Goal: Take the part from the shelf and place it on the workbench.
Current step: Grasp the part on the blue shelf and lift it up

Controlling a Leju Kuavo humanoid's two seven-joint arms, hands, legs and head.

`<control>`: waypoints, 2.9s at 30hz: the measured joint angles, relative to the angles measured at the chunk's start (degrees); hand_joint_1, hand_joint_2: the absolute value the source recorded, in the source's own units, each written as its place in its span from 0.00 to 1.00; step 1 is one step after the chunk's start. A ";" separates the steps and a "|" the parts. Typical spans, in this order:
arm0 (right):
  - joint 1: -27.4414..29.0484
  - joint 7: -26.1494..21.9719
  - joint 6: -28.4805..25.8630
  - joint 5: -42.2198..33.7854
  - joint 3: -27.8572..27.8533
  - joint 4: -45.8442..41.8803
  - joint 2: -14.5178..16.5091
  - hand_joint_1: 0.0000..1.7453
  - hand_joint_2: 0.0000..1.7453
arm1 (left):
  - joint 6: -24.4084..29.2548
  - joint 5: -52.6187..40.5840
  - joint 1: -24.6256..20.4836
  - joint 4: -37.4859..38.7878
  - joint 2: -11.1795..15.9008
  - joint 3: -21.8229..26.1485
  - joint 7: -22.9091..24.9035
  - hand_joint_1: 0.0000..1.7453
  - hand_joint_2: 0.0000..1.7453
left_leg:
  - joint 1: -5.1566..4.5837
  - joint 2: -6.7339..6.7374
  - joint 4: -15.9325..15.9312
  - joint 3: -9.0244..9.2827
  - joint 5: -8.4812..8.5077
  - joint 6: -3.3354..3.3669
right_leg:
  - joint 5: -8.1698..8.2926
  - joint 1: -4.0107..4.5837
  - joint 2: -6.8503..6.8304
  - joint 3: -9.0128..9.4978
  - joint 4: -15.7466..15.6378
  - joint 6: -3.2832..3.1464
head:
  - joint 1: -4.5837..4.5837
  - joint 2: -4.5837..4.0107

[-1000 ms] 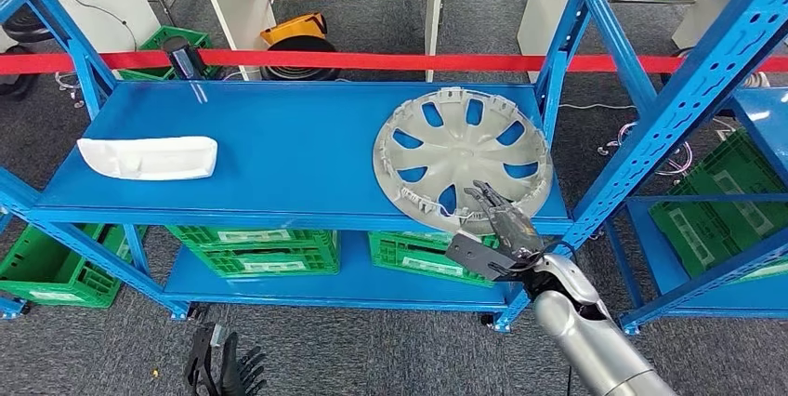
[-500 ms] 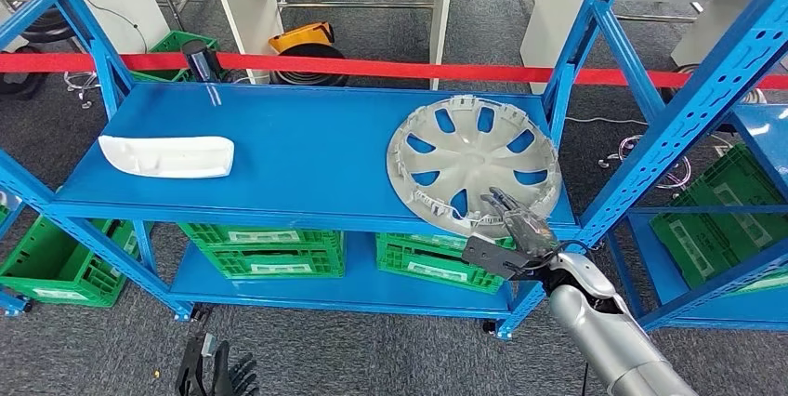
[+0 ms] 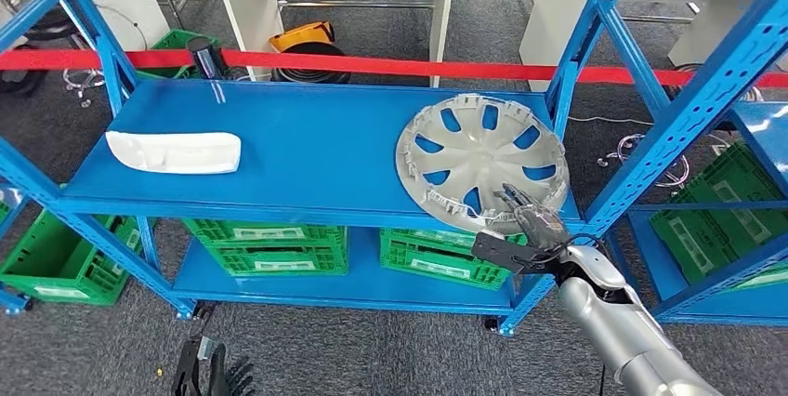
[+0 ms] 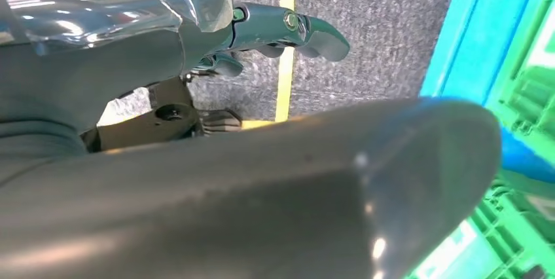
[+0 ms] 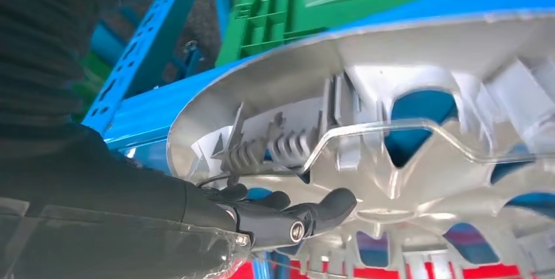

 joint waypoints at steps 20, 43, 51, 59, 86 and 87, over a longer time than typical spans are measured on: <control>2.94 -0.01 -1.36 -0.35 -4.79 -1.03 -3.72 0.97 1.00 | -0.90 -0.93 -0.45 -2.24 0.25 -0.01 -2.04 0.00 0.00 | -3.18 -0.24 2.83 -2.28 -1.31 2.91 | 0.33 1.63 0.53 0.94 -1.59 -3.33 | 0.04 0.00; 5.34 0.50 -4.27 5.31 -8.51 -16.54 -5.07 1.00 1.00 | -2.99 -1.84 -0.16 -2.29 0.00 -0.74 -0.91 0.00 0.00 | -1.70 0.27 0.91 -3.73 1.65 3.57 | -2.60 -0.10 0.31 -5.78 8.49 0.90 | 0.28 0.00; 4.56 -0.12 -5.24 10.65 -9.37 -28.61 -5.51 1.00 1.00 | -3.74 -2.06 -0.80 -2.29 -0.29 -1.58 -0.86 0.00 0.25 | -1.94 0.38 5.66 -6.88 -1.25 1.49 | -0.38 -0.09 0.25 -3.12 1.88 -1.48 | 0.15 0.00; 3.83 -1.87 -7.74 13.17 -9.37 -37.38 -5.17 1.00 1.00 | -4.15 -2.45 -0.66 -2.18 -0.11 -1.74 -1.87 0.00 1.00 | -2.75 0.50 6.57 -8.21 1.87 3.82 | -1.22 1.92 0.39 -1.98 1.94 -2.92 | 0.21 0.00; 9.49 -11.13 -6.61 -20.19 -16.10 -54.04 1.21 1.00 1.00 | 0.01 -2.19 -0.01 -0.96 -0.28 -2.77 -0.28 0.00 1.00 | -0.96 0.57 18.54 -13.49 -5.29 1.31 | -1.38 0.14 0.73 -4.12 3.97 -1.22 | 0.09 0.00; 9.91 -11.59 -5.36 -22.87 -16.51 -54.42 1.64 1.00 1.00 | 0.11 -2.19 0.01 -0.88 -0.28 -2.78 -0.28 0.00 1.00 | -1.27 0.55 16.70 -12.69 -3.83 1.93 | -1.43 0.49 0.80 -4.00 3.96 -1.31 | 0.09 0.00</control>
